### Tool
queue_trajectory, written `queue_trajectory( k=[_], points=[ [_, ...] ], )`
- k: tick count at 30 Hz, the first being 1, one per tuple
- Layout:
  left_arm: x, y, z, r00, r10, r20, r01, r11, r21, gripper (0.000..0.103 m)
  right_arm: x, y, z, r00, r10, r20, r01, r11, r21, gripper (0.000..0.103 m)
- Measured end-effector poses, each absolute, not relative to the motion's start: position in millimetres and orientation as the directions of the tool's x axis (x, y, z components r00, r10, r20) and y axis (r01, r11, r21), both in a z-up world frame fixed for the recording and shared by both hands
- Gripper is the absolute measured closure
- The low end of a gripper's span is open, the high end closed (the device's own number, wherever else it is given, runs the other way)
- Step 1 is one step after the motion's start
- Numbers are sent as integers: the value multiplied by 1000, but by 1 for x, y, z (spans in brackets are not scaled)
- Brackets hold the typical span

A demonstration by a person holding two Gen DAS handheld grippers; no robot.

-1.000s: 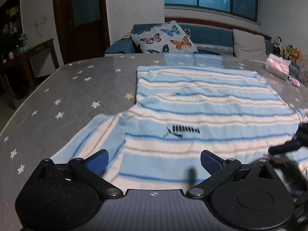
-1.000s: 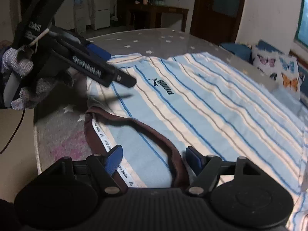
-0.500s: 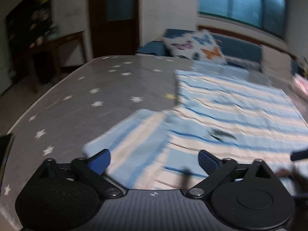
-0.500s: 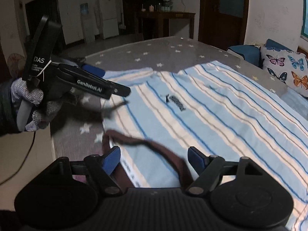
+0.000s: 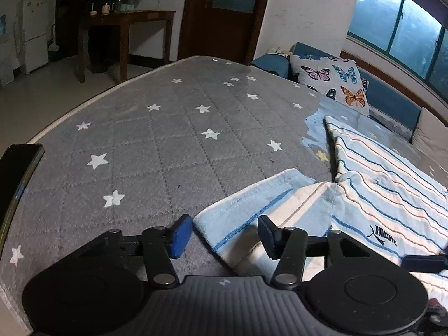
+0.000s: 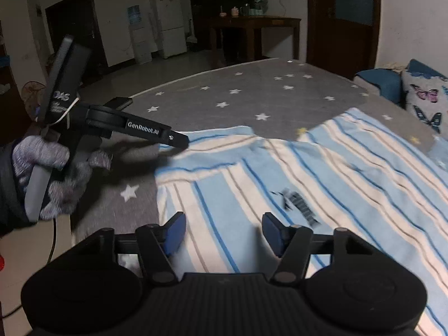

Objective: Fold clothes

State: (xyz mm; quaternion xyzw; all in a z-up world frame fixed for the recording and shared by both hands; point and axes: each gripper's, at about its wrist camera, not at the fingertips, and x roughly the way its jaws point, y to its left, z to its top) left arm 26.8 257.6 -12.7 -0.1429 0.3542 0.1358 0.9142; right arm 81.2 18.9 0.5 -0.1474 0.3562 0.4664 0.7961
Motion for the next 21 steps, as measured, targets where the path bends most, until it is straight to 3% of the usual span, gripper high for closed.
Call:
queue_trajectory(
  k=[4, 7, 13, 15, 16, 21],
  points=[
    [25, 265, -15, 718, 143, -681, -359, 914, -187, 79, 88, 47, -10, 297, 641, -708, -844, 523, 120, 43],
    [22, 271, -15, 722, 130, -680, -367, 905, -216, 91, 89, 63, -16, 292, 641, -710, -831, 537, 143, 46],
    [19, 275, -13, 723, 120, -681, -374, 896, -239, 89, 75, 74, -22, 346, 605, -718, -838, 543, 54, 48],
    [16, 271, -13, 724, 126, -679, -373, 899, -231, 80, 76, 74, -22, 343, 606, -718, -835, 546, 62, 48],
    [16, 268, -13, 722, 132, -680, -373, 901, -221, 70, 76, 74, -22, 343, 606, -717, -836, 545, 61, 48],
    [17, 259, -13, 718, 163, -676, -380, 906, -185, 69, 77, 73, -21, 344, 605, -718, -830, 554, 69, 48]
  ],
)
